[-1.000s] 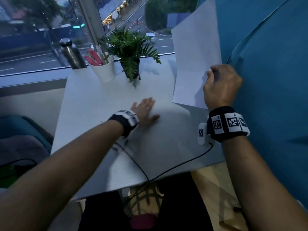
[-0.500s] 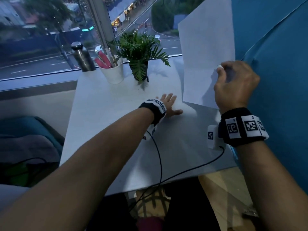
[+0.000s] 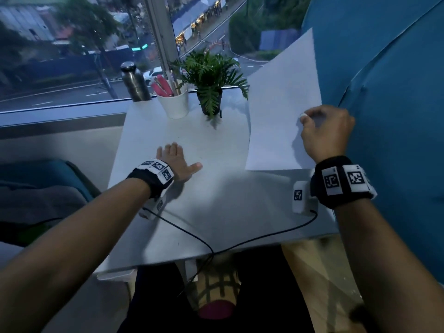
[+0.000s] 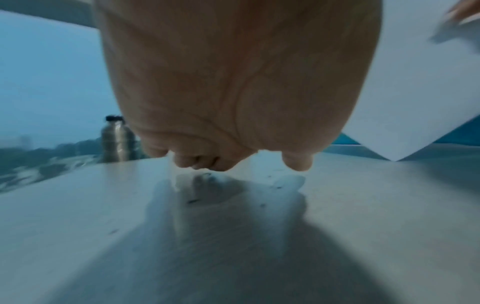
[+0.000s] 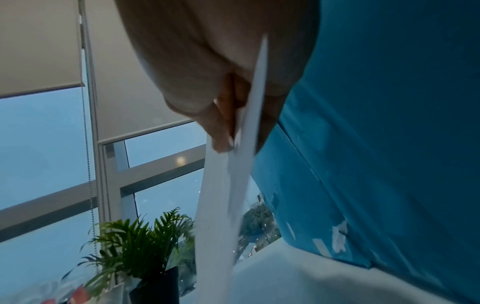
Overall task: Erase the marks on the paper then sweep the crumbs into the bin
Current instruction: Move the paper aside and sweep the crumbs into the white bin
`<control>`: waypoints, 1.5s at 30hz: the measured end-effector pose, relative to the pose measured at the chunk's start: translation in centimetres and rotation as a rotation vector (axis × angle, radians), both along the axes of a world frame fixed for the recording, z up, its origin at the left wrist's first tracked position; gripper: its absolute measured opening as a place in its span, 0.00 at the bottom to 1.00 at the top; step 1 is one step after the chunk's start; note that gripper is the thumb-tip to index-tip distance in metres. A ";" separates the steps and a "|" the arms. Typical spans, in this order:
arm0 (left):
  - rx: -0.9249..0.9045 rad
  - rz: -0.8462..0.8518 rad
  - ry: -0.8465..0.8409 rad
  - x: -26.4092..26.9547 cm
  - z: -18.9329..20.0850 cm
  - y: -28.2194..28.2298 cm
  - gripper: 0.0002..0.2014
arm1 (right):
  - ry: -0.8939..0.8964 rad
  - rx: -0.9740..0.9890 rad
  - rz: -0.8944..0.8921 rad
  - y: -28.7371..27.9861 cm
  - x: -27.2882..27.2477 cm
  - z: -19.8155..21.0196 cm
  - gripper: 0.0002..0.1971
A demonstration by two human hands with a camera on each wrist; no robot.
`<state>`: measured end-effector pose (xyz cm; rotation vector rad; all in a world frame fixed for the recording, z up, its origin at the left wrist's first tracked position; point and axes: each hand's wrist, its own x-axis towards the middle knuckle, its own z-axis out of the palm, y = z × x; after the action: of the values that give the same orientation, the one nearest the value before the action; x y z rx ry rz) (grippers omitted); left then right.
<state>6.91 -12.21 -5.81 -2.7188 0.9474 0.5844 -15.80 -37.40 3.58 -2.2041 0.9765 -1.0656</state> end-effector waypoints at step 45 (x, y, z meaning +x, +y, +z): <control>-0.130 -0.991 0.073 -21.6 -2.7 -5.5 0.37 | 0.777 -0.019 0.317 2.2 -1.5 -9.3 0.04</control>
<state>-14.70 -17.73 -8.52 -1.9182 2.1534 0.4023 -17.33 -35.23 -5.76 -2.7202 0.8460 -0.0485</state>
